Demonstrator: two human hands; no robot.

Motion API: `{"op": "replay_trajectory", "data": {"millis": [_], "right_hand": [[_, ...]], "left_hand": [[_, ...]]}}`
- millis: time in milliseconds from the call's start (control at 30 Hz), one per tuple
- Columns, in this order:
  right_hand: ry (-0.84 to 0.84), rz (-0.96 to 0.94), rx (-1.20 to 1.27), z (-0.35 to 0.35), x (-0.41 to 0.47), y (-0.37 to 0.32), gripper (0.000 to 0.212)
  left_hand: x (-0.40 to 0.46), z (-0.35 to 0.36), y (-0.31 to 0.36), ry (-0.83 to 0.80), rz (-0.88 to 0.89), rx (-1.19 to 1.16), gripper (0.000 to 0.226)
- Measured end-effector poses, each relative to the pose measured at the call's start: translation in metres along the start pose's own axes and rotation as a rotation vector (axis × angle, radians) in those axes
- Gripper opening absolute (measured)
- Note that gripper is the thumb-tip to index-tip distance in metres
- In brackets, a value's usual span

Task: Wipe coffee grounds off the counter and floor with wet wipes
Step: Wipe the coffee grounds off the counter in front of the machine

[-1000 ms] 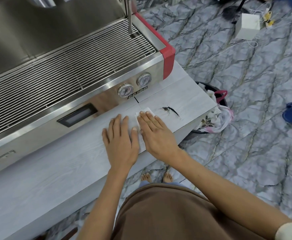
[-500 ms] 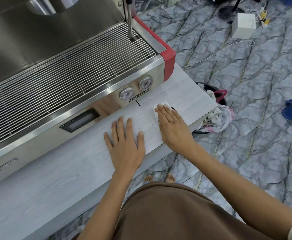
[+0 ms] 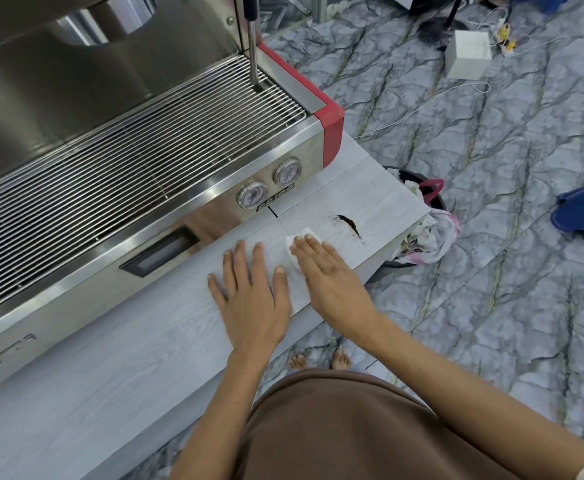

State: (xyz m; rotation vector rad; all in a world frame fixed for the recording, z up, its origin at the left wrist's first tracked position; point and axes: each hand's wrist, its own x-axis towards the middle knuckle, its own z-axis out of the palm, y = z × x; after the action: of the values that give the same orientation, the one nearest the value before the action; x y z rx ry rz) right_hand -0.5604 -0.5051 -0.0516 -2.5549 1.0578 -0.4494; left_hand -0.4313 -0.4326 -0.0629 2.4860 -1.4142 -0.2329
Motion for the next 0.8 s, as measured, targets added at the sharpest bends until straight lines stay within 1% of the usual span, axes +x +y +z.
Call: {"op": "replay_trajectory", "data": {"millis": [133,400,533,800], "right_hand": [[-0.008,-0.003,-0.019,0.011,-0.004,-0.008,0.047],[-0.025,0.063,-0.074,0.007,0.017,0.006,0.051],[0.0,0.117,-0.087,0.003,0.023,0.015,0.053],[0.057,0.243,-0.082,-0.009,0.022,0.031,0.052]], "left_hand": [[0.0,-0.002,0.001,-0.004,0.0,-0.025,0.062],[-0.002,-0.006,-0.001,-0.02,0.023,-0.033,0.066],[-0.002,-0.005,-0.002,-0.029,0.031,-0.034,0.064],[-0.003,-0.005,-0.002,-0.046,0.033,-0.02,0.063]]}}
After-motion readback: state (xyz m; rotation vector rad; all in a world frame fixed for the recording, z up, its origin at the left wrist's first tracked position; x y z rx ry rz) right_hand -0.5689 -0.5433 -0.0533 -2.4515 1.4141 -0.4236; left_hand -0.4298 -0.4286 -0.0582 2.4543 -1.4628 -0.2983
